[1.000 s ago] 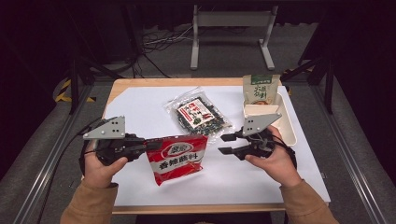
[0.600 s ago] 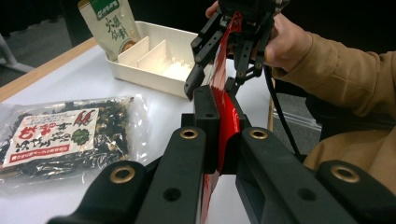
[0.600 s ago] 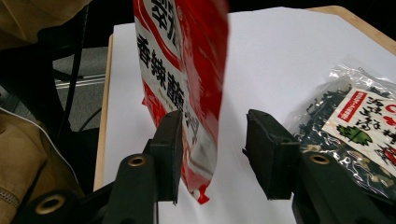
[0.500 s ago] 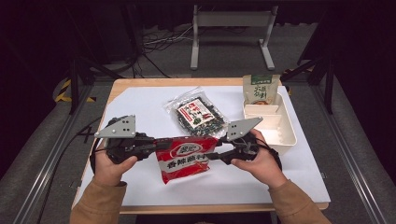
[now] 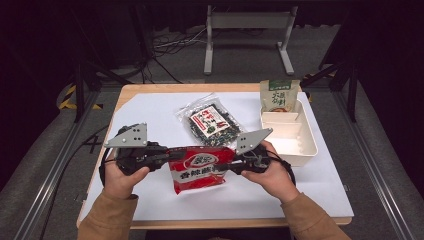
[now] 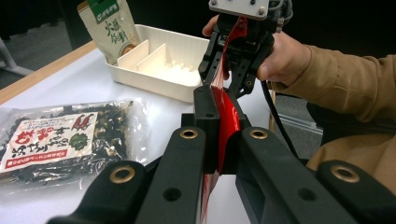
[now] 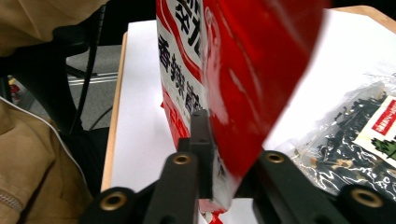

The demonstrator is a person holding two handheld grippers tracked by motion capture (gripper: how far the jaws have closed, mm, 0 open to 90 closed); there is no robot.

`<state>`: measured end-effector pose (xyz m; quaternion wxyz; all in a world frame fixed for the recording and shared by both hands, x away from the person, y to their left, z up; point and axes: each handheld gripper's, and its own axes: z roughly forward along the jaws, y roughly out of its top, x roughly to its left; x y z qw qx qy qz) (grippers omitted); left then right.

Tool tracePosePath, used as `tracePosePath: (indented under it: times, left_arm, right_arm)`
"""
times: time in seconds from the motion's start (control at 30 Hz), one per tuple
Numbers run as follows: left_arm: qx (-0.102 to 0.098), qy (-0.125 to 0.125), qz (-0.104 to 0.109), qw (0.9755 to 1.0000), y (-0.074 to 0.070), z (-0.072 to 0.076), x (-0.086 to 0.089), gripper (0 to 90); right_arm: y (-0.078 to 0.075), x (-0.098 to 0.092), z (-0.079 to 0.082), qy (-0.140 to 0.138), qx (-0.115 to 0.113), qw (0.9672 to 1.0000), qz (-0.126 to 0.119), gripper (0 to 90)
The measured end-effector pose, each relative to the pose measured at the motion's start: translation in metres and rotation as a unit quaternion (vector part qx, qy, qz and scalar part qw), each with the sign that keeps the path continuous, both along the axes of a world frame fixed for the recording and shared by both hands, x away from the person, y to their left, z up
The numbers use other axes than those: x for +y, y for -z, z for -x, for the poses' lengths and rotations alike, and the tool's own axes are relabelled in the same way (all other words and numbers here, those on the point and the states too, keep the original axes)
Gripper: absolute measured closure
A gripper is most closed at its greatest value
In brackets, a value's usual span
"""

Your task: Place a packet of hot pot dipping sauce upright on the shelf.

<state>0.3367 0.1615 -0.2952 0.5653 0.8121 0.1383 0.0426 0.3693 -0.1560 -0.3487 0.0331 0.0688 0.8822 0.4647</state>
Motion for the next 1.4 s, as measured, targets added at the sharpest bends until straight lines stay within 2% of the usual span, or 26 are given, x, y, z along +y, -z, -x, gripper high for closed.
tracePosePath:
  times: [0.13,0.3,0.33,0.47,0.67,0.7,0.83,1.07,1.17,1.37,1.4]
  left_arm:
    - [-0.001,-0.005,0.004,1.0,0.001,-0.001,0.001,89.6]
    - [-0.001,-0.01,0.013,0.9999,0.003,-0.003,0.004,88.2]
    - [-0.001,-0.01,0.013,0.9999,0.003,-0.003,0.004,83.5]
    - [0.005,-0.014,0.018,0.9997,0.004,-0.005,0.005,78.6]
    - [0.007,-0.029,0.009,0.9995,0.007,-0.006,0.005,65.4]
    - [0.003,-0.031,0.008,0.9995,0.008,-0.007,0.006,65.4]
    - [0.007,-0.037,0.011,0.9992,0.011,-0.008,0.009,58.0]
    - [-0.001,-0.058,0.008,0.9983,0.019,-0.013,0.013,51.0]
    - [-0.005,-0.068,0.008,0.9976,0.022,-0.017,0.015,44.5]
    - [-0.006,-0.085,0.0,0.9964,0.028,-0.021,0.019,43.6]
    - [-0.008,-0.094,-0.01,0.9955,0.03,-0.022,0.02,43.6]
  right_arm:
    - [-0.002,0.001,0.003,-0.004,-0.001,1.0,0.009,87.6]
    - [-0.007,0.0,0.005,0.006,0.009,0.9999,0.011,88.2]
    - [-0.007,0.0,0.005,0.006,0.009,0.9999,0.011,88.2]
    - [-0.012,-0.004,0.006,0.011,0.022,0.9997,0.009,88.4]
    - [-0.018,-0.008,0.008,0.017,0.018,0.9996,0.012,88.5]
    - [-0.018,-0.008,0.008,0.017,0.018,0.9996,0.012,88.5]
    - [-0.025,-0.015,0.008,0.024,0.013,0.9995,0.017,88.5]
    - [-0.036,-0.029,0.007,0.039,0.002,0.999,0.02,88.4]
    - [-0.042,-0.035,0.006,0.048,-0.004,0.9986,0.023,88.4]
    - [-0.049,-0.043,0.004,0.057,-0.01,0.998,0.025,88.5]
    - [-0.052,-0.047,0.003,0.061,-0.013,0.9977,0.026,88.4]
